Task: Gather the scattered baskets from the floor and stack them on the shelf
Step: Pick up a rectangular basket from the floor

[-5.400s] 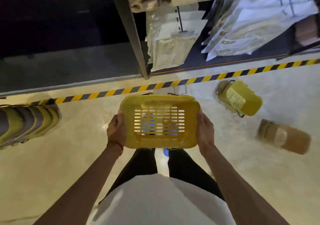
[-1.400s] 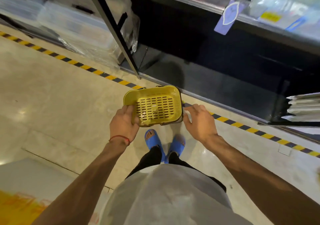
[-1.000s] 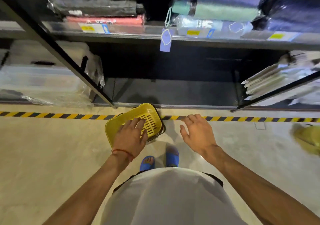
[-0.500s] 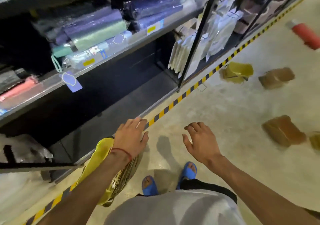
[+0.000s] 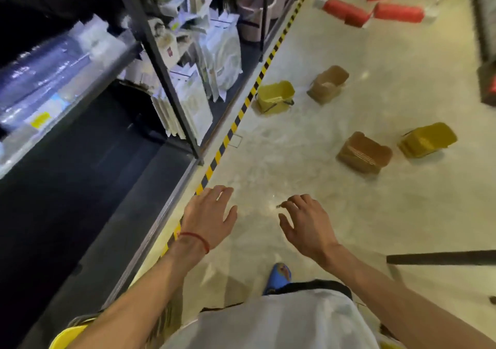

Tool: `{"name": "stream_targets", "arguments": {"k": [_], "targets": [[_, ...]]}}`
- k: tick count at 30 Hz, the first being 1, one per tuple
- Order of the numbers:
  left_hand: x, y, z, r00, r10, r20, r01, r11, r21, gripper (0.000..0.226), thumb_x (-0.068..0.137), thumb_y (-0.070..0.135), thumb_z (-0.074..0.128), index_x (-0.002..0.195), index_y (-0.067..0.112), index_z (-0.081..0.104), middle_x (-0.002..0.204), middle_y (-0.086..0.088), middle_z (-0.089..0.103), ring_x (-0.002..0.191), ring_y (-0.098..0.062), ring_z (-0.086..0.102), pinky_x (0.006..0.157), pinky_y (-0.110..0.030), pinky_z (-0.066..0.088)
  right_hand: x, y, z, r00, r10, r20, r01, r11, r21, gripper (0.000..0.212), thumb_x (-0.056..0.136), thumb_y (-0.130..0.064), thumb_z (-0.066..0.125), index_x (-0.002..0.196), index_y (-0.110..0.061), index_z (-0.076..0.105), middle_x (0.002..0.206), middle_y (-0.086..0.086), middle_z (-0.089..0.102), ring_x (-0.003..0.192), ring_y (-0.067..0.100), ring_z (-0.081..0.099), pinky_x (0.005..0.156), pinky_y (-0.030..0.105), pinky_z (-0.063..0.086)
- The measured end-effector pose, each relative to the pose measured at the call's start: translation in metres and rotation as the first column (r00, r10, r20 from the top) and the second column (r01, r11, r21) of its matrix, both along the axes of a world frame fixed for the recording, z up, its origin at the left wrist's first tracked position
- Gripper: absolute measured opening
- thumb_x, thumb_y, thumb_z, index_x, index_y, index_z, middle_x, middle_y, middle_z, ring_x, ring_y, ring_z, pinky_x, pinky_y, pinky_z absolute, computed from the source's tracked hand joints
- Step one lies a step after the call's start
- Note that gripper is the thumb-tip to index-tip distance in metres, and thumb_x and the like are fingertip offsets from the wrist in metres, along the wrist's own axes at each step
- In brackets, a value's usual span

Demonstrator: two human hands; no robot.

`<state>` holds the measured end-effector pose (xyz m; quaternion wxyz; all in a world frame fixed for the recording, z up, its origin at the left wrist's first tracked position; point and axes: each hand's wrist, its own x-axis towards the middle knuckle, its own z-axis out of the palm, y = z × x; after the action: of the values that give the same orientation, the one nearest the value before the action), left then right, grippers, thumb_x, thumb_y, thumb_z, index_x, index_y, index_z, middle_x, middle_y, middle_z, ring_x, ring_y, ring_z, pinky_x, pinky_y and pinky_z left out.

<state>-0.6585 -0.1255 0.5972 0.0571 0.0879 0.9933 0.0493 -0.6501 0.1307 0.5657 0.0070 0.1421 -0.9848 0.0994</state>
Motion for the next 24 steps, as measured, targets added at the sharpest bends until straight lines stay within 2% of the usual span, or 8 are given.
{"name": "stream_targets", "arguments": {"k": [4,10,15,18,21,24], "targets": [[-0.065,0.073,-0.006,0.999,-0.034,0.003,0.034,0.999,0.028,0.056,0.095,0.05,0.031,0.135,0.021,0.057,0.13,0.005,0.06,0.111,-0.021,0.059,0.087,-0.04,0.052,-0.051,0.074,-0.001,0.999,-0.045,0.006,0.045,0.999,0.01,0.028,0.096,-0.037,0.058,0.11,-0.017,0.072,0.109,0.001,0.069,0.099,0.026,0.061,0.082,0.038,0.052],[-0.163,0.168,-0.009,0.991,-0.131,0.043,0.129,0.991,0.043,0.051,0.099,0.047,0.038,0.143,0.023,0.048,0.14,0.007,0.053,0.12,-0.019,0.053,0.095,-0.036,0.046,-0.118,0.173,0.007,0.975,-0.221,0.014,0.221,0.975,-0.011,0.03,0.097,-0.036,0.053,0.11,-0.016,0.071,0.108,0.001,0.069,0.1,0.028,0.061,0.084,0.042,0.053],[-0.253,0.229,-0.014,0.976,-0.211,0.052,0.207,0.976,0.072,0.048,0.098,0.044,0.043,0.139,0.023,0.053,0.137,0.006,0.056,0.119,-0.019,0.054,0.093,-0.037,0.046,-0.179,0.248,0.008,0.939,-0.341,0.032,0.341,0.94,-0.003,0.027,0.099,-0.033,0.057,0.113,-0.015,0.071,0.109,0.001,0.069,0.103,0.027,0.061,0.087,0.042,0.053],[-0.321,0.277,-0.023,0.955,-0.286,0.08,0.279,0.956,0.091,0.048,0.1,0.044,0.04,0.142,0.023,0.049,0.141,0.006,0.052,0.125,-0.02,0.05,0.099,-0.039,0.044,-0.217,0.291,0.006,0.89,-0.455,0.027,0.455,0.89,0.004,0.027,0.099,-0.032,0.056,0.113,-0.014,0.071,0.109,0.002,0.069,0.102,0.028,0.06,0.085,0.043,0.052],[-0.383,0.332,-0.026,0.933,-0.351,0.081,0.336,0.929,0.154,0.047,0.099,0.045,0.041,0.139,0.023,0.051,0.139,0.005,0.054,0.124,-0.021,0.05,0.099,-0.04,0.043,-0.248,0.327,0.01,0.814,-0.579,0.049,0.579,0.815,0.006,0.028,0.1,-0.032,0.055,0.115,-0.014,0.071,0.114,0.003,0.069,0.108,0.027,0.059,0.089,0.042,0.051],[-0.436,0.383,-0.028,0.896,-0.436,0.079,0.421,0.893,0.156,0.046,0.099,0.045,0.041,0.137,0.023,0.052,0.139,0.005,0.054,0.123,-0.02,0.05,0.098,-0.039,0.043,-0.275,0.358,0.015,0.761,-0.647,0.05,0.648,0.762,0.01,0.028,0.1,-0.032,0.055,0.118,-0.016,0.07,0.119,0.004,0.069,0.113,0.026,0.058,0.093,0.042,0.05]]}}
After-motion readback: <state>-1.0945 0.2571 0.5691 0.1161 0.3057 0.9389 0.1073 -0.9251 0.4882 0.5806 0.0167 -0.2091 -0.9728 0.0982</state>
